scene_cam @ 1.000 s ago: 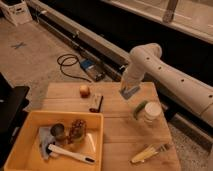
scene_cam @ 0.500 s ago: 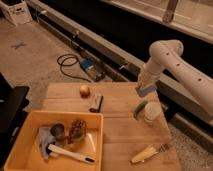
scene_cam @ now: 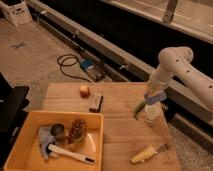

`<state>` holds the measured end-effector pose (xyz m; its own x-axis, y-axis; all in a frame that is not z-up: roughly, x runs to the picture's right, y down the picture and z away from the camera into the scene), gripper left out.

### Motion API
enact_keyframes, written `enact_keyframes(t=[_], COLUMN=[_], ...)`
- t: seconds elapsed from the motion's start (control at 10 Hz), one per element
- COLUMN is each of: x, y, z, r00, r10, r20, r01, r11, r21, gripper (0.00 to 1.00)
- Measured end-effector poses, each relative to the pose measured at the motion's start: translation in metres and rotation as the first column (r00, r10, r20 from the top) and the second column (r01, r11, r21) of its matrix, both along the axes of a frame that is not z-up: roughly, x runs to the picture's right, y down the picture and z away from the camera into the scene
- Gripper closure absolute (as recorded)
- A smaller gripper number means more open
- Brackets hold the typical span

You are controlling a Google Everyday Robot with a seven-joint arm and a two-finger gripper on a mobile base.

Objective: Place sponge in paper cup

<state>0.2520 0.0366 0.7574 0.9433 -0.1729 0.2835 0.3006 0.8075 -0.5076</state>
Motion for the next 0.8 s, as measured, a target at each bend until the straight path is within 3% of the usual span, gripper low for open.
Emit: enact_keyframes(t=[0.3,0.8], x=[-0.005,-0.010], y=[0.009,0.025], z=[-0.013,-0.020], r00=[1.000,1.000], r10=[-0.007,0.000], r20=[-0.006,-0.017], r01=[0.007,-0.001], r11=[0.9999,0.9973], r21=[-0.012,-0.073], gripper=[1.00,1.00])
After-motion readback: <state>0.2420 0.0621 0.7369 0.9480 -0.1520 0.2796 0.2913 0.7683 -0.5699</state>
